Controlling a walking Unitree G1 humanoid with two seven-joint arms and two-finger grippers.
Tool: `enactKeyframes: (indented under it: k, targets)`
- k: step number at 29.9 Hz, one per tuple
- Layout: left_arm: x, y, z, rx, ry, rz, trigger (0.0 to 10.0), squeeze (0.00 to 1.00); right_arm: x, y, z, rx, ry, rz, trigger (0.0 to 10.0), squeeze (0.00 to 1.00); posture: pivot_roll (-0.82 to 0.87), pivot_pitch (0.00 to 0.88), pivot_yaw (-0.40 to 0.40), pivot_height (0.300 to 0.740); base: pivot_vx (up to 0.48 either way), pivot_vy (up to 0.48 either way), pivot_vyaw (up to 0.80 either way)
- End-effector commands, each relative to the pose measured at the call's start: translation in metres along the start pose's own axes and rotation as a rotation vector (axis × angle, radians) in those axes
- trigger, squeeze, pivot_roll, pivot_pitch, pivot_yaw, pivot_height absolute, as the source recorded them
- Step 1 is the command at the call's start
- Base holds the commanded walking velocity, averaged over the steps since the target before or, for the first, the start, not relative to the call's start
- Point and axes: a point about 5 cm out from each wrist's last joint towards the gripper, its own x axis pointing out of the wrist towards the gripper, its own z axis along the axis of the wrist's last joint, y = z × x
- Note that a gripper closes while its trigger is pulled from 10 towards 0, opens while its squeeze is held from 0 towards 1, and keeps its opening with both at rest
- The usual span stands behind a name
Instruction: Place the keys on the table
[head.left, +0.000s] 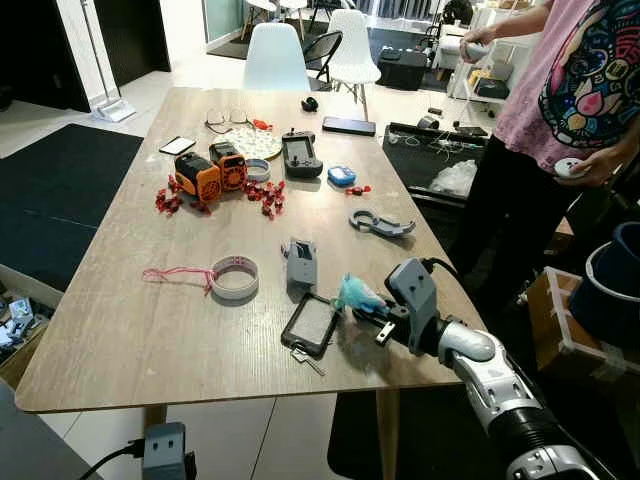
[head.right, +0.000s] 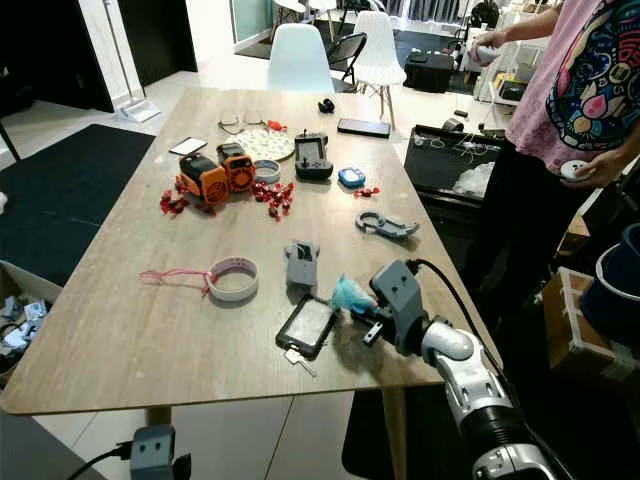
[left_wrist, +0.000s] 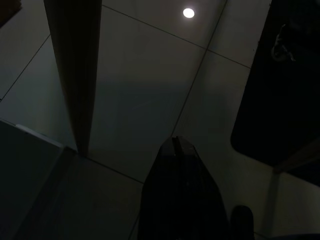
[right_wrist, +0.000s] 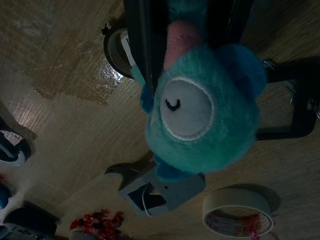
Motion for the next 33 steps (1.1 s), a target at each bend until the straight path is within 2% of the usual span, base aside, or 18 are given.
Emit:
enactKeyframes:
  k: [1,2,3,4,11,12,13,14,17,18,19,20,26,27,29,30,31,33]
  targets:
    - [-0.001,-0.001,-0.002,-0.013,0.004,0.004,10.0,0.00,-0.001,-0.001,-0.003,0.023,0.011,-0.002,10.0,0.12,0.08,0.043,-0.068,0.740,0.000,0.000,0.00]
    - [-0.001,-0.001,-0.002,-0.013,0.004,0.004,10.0,0.00,-0.001,-0.002,-0.002,0.032,0.006,-0.007,10.0,0.93,0.08,0.043,-0.068,0.740,0.000,0.000,0.00]
    - [-0.002,-0.001,-0.002,-0.013,0.004,0.004,10.0,0.00,-0.001,-0.002,-0.002,0.036,0.003,-0.011,10.0,0.93,0.08,0.042,-0.067,0.740,0.000,0.000,0.00]
    - [-0.002,-0.001,-0.003,-0.012,0.005,0.003,10.0,0.00,-0.001,-0.003,-0.002,0.035,0.002,-0.018,10.0,1.00,0.08,0.043,-0.066,0.740,0.000,0.000,0.00]
    - [-0.002,-0.001,-0.003,-0.013,0.006,0.003,10.0,0.00,-0.001,-0.004,0.001,0.015,-0.025,-0.029,10.0,1.00,0.08,0.041,-0.066,0.740,0.000,0.000,0.00]
    - [-0.001,-0.001,-0.002,-0.014,0.006,0.004,10.0,0.00,0.000,-0.005,0.005,0.010,-0.052,-0.043,10.0,0.85,0.08,0.042,-0.066,0.740,0.000,0.000,0.00]
    - [-0.001,-0.001,-0.002,-0.015,0.005,0.004,10.0,0.00,0.000,-0.006,0.007,0.007,-0.071,-0.053,10.0,0.85,0.08,0.042,-0.066,0.740,0.000,0.000,0.00]
    - [-0.001,-0.001,-0.001,-0.015,0.005,0.004,10.0,0.00,0.000,-0.007,0.009,0.006,-0.083,-0.059,10.0,0.00,0.08,0.042,-0.066,0.740,0.000,0.000,0.00]
    - [-0.001,-0.001,-0.001,-0.016,0.006,0.004,10.0,0.00,0.000,-0.009,0.013,0.011,-0.108,-0.063,10.0,0.00,0.07,0.041,-0.065,0.740,0.000,0.000,0.00]
    - [-0.001,-0.001,-0.001,-0.016,0.006,0.004,10.0,0.00,-0.001,-0.009,0.013,0.027,-0.120,-0.062,10.0,0.85,0.08,0.041,-0.066,0.740,0.000,0.000,0.00]
    - [-0.001,-0.001,-0.002,-0.016,0.006,0.003,10.0,0.00,-0.001,-0.011,0.014,0.039,-0.130,-0.071,10.0,0.85,0.08,0.041,-0.066,0.740,0.000,0.000,0.00]
    - [-0.001,-0.001,-0.002,-0.016,0.006,0.003,10.0,0.00,-0.001,-0.011,0.014,0.053,-0.136,-0.076,10.0,1.00,0.08,0.042,-0.067,0.740,0.000,0.000,0.00]
    - [-0.002,-0.001,-0.002,-0.018,0.005,0.005,10.0,0.00,-0.001,-0.014,0.017,0.007,-0.134,-0.116,10.0,1.00,0.08,0.043,-0.067,0.740,0.000,0.000,0.00]
    - [-0.002,-0.001,-0.002,-0.018,0.005,0.004,10.0,0.00,-0.002,-0.016,0.020,0.003,-0.149,-0.129,10.0,0.00,0.08,0.043,-0.067,0.740,0.000,0.000,0.00]
    - [-0.002,-0.001,-0.002,-0.017,0.005,0.004,10.0,0.00,-0.003,-0.021,0.025,0.002,-0.188,-0.165,10.0,0.00,0.08,0.043,-0.065,0.740,0.000,0.000,0.00]
    - [-0.002,-0.001,-0.003,-0.016,0.006,0.004,10.0,0.00,-0.006,-0.028,0.032,-0.004,-0.237,-0.220,10.0,0.00,0.08,0.043,-0.064,0.740,0.000,0.000,0.00]
    - [-0.002,-0.001,-0.003,-0.016,0.006,0.004,10.0,0.00,-0.006,-0.028,0.032,-0.004,-0.237,-0.220,10.0,0.00,0.08,0.043,-0.064,0.740,0.000,0.000,0.00]
    - [-0.002,0.000,-0.003,-0.014,0.008,0.005,10.0,0.00,-0.014,-0.042,0.043,-0.008,-0.317,-0.326,10.0,0.00,0.08,0.043,-0.064,0.740,0.000,0.000,0.00]
